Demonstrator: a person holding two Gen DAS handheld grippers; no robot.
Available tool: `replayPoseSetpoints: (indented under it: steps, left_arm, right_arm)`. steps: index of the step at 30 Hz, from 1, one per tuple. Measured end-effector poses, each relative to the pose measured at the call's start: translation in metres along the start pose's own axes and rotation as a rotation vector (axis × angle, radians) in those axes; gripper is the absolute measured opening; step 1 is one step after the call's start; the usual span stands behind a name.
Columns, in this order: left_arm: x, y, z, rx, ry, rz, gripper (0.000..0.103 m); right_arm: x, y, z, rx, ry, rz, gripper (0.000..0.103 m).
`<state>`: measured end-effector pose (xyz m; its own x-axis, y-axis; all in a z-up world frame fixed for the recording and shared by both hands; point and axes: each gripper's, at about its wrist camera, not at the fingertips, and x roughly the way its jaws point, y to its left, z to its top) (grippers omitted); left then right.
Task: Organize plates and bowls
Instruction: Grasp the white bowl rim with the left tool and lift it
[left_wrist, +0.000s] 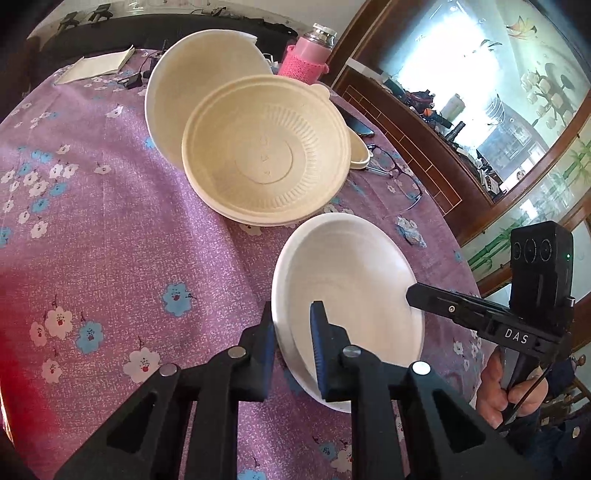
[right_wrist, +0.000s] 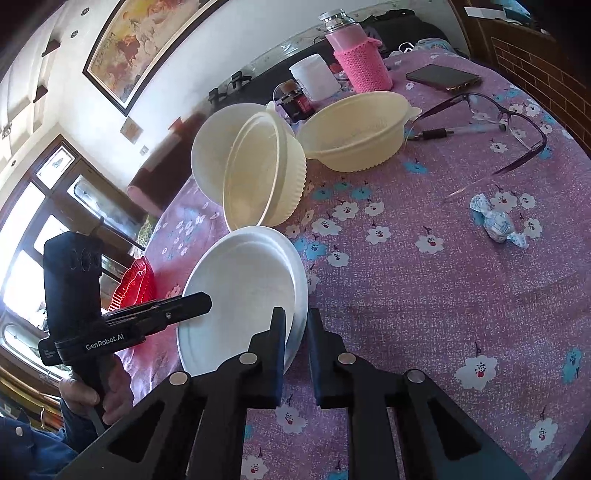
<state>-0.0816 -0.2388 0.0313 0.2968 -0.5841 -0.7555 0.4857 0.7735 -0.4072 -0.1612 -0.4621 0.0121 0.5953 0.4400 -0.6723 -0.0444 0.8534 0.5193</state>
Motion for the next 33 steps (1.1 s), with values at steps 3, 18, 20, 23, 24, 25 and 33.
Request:
replayPoseSetpoints:
  steps: [3, 18, 20, 23, 24, 25, 33]
  left_arm:
    - [-0.007, 0.007, -0.003, -0.008, -0.008, 0.006, 0.017]
    - [-0.063, 0.029, -0.022, -0.025, -0.104, 0.067, 0.017]
    - [-0.073, 0.035, -0.023, -0.034, -0.124, 0.067, 0.017]
    - [-0.087, 0.042, -0.026, -0.045, -0.155, 0.070, 0.017]
    - [-0.093, 0.046, -0.027, -0.048, -0.166, 0.073, 0.017]
    - [-0.097, 0.048, -0.028, -0.051, -0.176, 0.075, 0.018]
    - [-0.148, 0.088, -0.043, -0.121, -0.271, 0.117, 0.020]
  right_arm:
    - [0.001, 0.008, 0.001, -0.010, -0.005, 0.005, 0.013]
    - [0.011, 0.058, -0.002, -0.097, -0.020, 0.032, 0.013]
    - [0.014, 0.068, -0.001, -0.113, -0.020, 0.034, 0.013]
    - [0.019, 0.083, 0.002, -0.135, -0.021, 0.039, 0.013]
    - [0.021, 0.088, 0.002, -0.141, -0.021, 0.041, 0.013]
    - [0.024, 0.093, 0.002, -0.147, -0.021, 0.045, 0.013]
    - [0.055, 0.145, 0.004, -0.227, 0.031, 0.082, 0.013]
